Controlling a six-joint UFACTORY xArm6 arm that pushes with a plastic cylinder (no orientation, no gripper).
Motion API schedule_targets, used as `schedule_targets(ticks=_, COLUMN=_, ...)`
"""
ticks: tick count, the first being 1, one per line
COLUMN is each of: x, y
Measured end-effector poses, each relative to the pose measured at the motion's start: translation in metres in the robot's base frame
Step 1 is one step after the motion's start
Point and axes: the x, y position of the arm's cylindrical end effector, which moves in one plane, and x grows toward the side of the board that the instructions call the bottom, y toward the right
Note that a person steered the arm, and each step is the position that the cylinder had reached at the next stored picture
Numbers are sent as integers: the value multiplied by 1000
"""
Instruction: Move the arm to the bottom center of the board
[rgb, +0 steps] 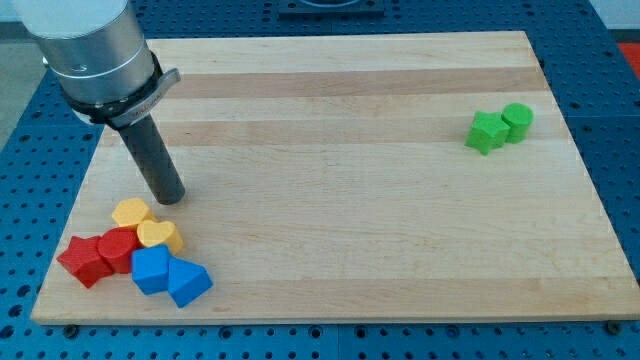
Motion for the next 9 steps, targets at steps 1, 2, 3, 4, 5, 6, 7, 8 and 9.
schedule_targets(ticks=1, x=0, y=-1)
schedule_targets(ticks=2, x=-33, y=-4)
schedule_targets(ticks=3, x=-61, y=21)
schedule_targets(ticks=4, x=-63, y=80)
schedule_targets(ticks=5, x=-55, y=135)
schedule_targets(ticks=6, x=-26, y=163)
schedule_targets(ticks=7, x=-25, y=163)
schedule_targets(ticks=8, x=-25, y=163)
schedule_targets(ticks=9, x=-12, y=194)
